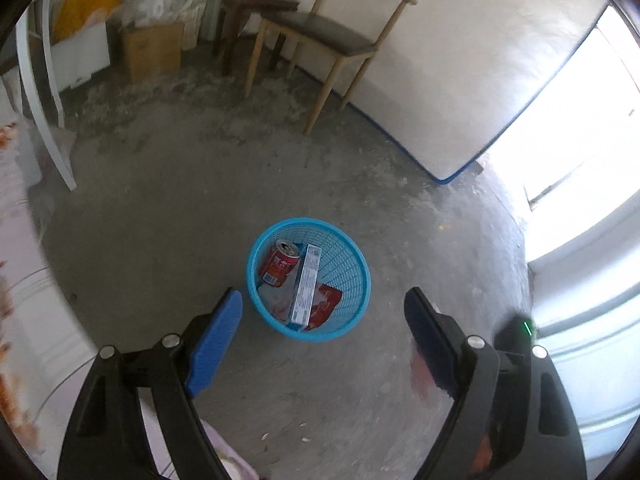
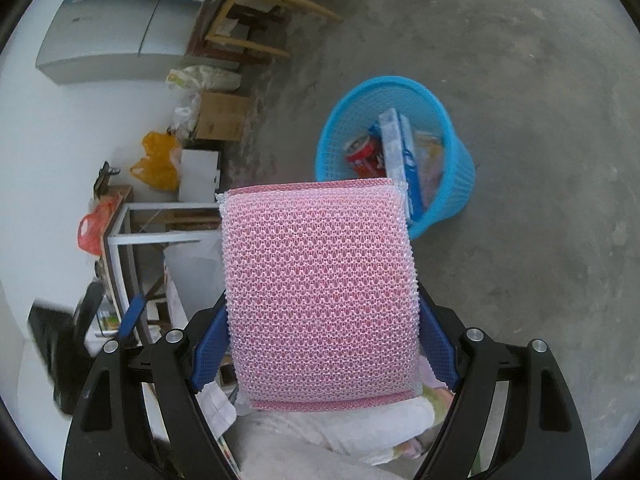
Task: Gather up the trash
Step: 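Carry the can and sponge over the blue wastebasket and open the left tool, then lower the pink sponge into the wastebasket and open the right tool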
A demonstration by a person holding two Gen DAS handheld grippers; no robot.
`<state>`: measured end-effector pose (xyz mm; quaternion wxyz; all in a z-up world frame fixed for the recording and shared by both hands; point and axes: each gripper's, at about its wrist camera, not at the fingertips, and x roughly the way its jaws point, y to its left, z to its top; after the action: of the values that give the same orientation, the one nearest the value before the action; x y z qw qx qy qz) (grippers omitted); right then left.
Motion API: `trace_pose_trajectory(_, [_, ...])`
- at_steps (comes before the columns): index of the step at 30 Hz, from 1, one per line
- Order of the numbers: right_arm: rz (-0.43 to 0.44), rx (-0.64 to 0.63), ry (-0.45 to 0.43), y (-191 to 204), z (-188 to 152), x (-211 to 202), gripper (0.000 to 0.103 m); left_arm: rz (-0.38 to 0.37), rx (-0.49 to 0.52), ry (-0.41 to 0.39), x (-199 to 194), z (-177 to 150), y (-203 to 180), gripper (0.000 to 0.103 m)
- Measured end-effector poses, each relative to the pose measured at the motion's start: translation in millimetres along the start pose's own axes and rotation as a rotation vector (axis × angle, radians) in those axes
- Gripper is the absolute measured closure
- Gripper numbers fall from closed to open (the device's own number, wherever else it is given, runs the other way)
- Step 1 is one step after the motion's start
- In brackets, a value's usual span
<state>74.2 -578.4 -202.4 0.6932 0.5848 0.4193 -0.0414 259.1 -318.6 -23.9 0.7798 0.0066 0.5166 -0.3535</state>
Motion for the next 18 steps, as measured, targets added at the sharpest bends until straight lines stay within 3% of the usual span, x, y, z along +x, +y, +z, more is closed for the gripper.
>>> trace_pose_trajectory(5, [-0.098,-0.107,-0.016,37,32,49,0.024,0.021,0.011,-0.085,-83,-42,25,0.021])
trace_pose_trajectory(7, [-0.157,-0.156,-0.033,54,47,78,0.017,0.046,-0.005,-0.122,-111,-61,40,0.020])
trace_pose_trajectory(13, [-0.345,-0.230,0.028,49,62,157,0.015,0.174,-0.090,-0.201,-178,-123,84,0.019])
trace_pose_trajectory(18, [-0.291,-0.142,0.028,27,52,152,0.015,0.242,-0.157,-0.233,-207,-162,112,0.019])
